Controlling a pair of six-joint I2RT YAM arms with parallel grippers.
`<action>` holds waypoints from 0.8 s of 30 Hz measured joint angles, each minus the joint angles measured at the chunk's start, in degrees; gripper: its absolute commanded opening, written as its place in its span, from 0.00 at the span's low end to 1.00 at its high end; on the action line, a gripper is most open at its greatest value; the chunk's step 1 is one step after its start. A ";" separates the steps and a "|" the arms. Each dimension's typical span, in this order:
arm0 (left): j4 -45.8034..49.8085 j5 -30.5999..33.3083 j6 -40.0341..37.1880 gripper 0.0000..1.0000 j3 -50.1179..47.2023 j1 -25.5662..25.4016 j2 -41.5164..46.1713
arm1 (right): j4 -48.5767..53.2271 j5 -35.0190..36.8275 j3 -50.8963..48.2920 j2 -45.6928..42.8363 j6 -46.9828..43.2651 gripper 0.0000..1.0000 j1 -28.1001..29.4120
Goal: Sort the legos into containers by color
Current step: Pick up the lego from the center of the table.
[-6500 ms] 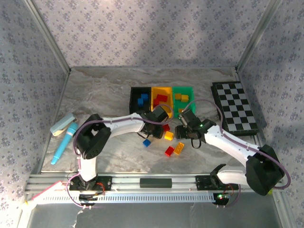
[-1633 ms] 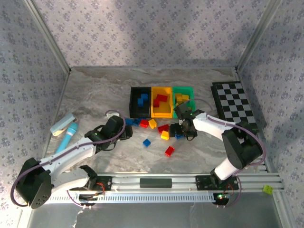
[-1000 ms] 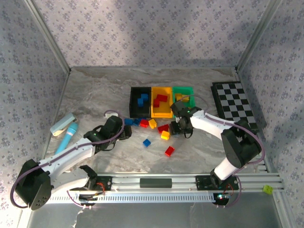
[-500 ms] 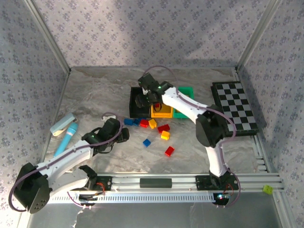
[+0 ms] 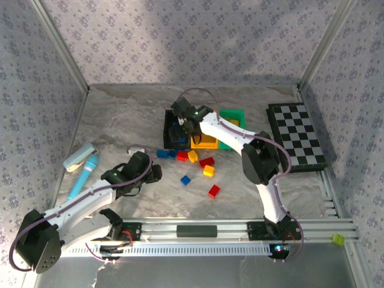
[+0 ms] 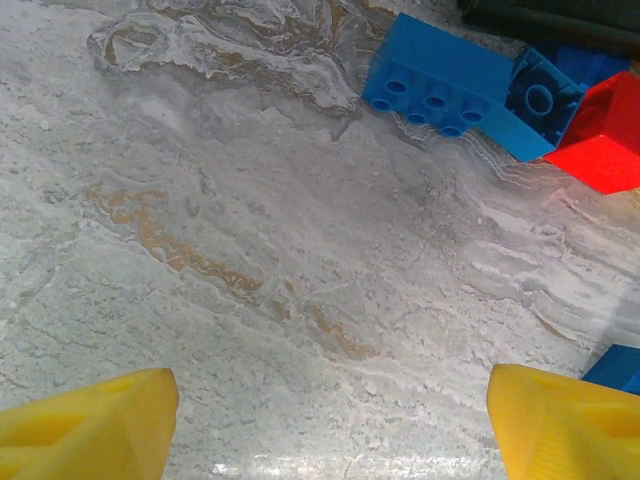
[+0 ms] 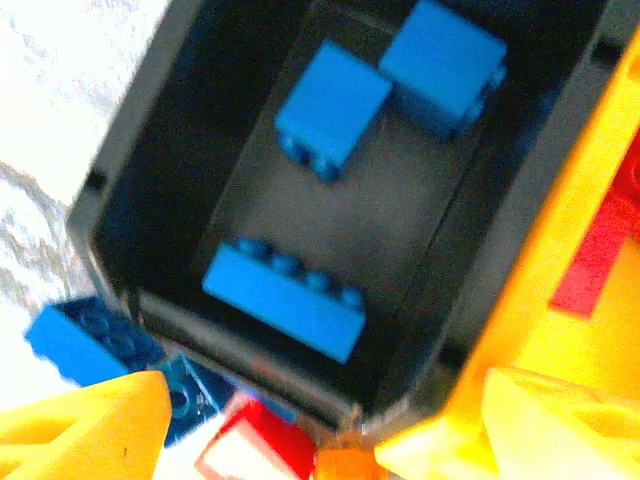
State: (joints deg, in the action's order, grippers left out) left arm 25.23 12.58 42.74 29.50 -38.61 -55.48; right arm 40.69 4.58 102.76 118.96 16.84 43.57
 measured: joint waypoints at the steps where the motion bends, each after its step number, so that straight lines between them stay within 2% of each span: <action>1: -0.26 -0.02 -0.02 0.81 0.00 0.00 -0.28 | -0.63 0.44 -3.32 -2.08 0.04 0.80 0.35; 7: -2.27 -0.79 -0.20 0.81 0.00 0.00 -3.28 | -2.75 3.45 -20.02 -15.32 1.36 0.78 1.77; 12: -4.11 -1.29 -0.22 0.81 0.00 0.00 -5.62 | -4.13 5.14 -29.18 -22.05 3.67 0.79 2.34; 19: -6.34 -2.56 -0.24 0.81 0.00 0.04 -8.13 | -5.14 3.39 -38.58 -23.61 6.16 0.81 2.34; 24: -7.32 -2.82 -0.24 0.81 0.02 0.07 -8.48 | -6.60 0.92 -39.52 -23.50 6.51 0.80 2.62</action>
State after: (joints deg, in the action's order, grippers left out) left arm 17.91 9.76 42.50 29.52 -38.54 -63.96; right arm 34.09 5.50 63.24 95.46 23.35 46.19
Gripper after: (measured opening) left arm 0.805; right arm 0.805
